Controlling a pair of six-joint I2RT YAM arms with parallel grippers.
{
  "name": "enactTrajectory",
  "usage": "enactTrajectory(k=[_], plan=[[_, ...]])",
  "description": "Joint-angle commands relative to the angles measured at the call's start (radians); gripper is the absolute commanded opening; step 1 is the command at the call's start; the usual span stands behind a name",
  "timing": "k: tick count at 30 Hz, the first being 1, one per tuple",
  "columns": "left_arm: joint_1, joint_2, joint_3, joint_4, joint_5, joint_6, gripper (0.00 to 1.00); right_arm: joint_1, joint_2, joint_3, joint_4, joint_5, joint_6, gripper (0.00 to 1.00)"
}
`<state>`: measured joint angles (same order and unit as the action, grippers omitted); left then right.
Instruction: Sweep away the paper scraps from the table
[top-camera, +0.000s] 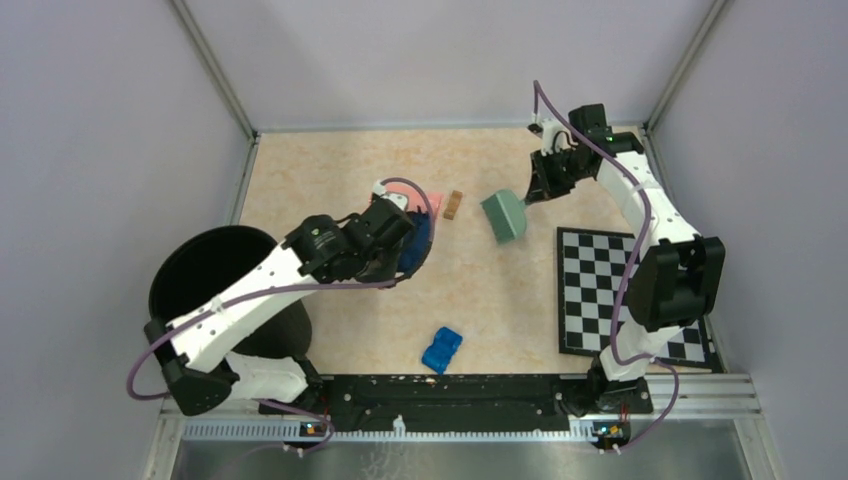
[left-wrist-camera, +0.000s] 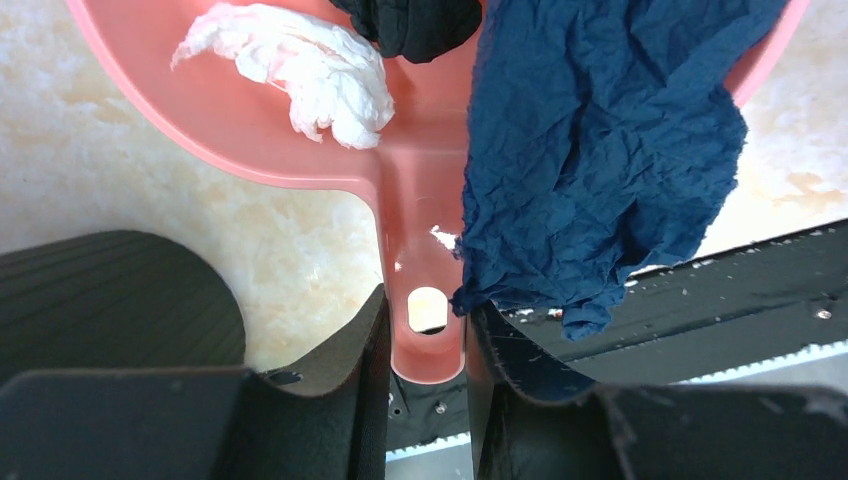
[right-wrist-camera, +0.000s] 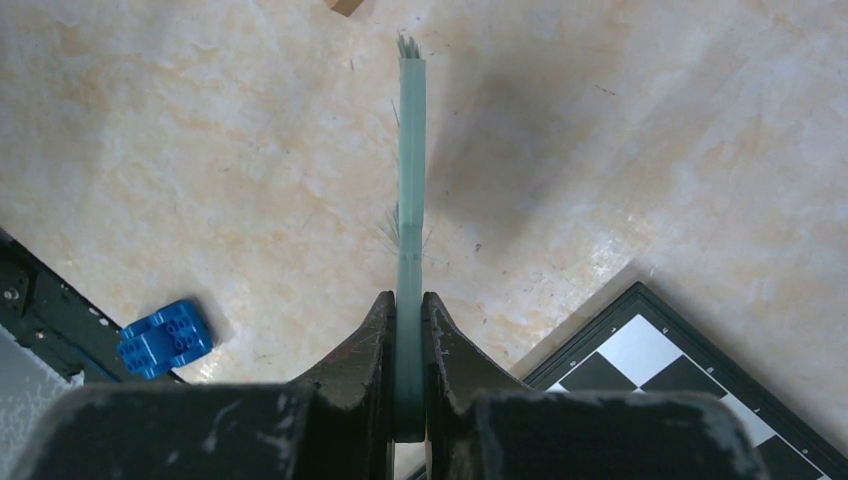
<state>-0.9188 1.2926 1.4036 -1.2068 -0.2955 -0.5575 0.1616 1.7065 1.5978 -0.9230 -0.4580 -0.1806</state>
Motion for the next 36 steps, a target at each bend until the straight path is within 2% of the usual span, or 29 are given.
enactTrajectory(k=[1,10,18,23,27,34,36], plan=[[0.0,-0.116,0.04,-0.083,-0.002,-0.123,0.0,0.003,0.002,0.003,0.051,-0.063,0.003,0.0],[0.0,-0.268,0.05,-0.123,-0.02,-0.231,0.0,0.004,0.01,-0.002,0.052,-0.081,0.001,0.0],[0.0,-0.397,0.095,-0.148,-0.093,-0.341,0.0,0.004,0.013,-0.03,0.062,-0.098,0.007,0.0],[0.0,-0.539,0.041,-0.051,-0.156,-0.43,0.0,0.004,0.013,-0.033,0.06,-0.102,0.007,0.0],[0.0,-0.684,-0.009,0.028,-0.233,-0.574,0.0,0.004,0.015,-0.038,0.058,-0.106,0.007,0.0],[-0.001,-0.991,-0.238,0.253,-0.317,-0.897,0.0,0.004,0.021,-0.042,0.059,-0.115,0.01,0.0],[0.0,-1.048,-0.291,0.303,-0.341,-0.935,0.0,0.004,0.022,-0.044,0.057,-0.117,0.01,0.0]])
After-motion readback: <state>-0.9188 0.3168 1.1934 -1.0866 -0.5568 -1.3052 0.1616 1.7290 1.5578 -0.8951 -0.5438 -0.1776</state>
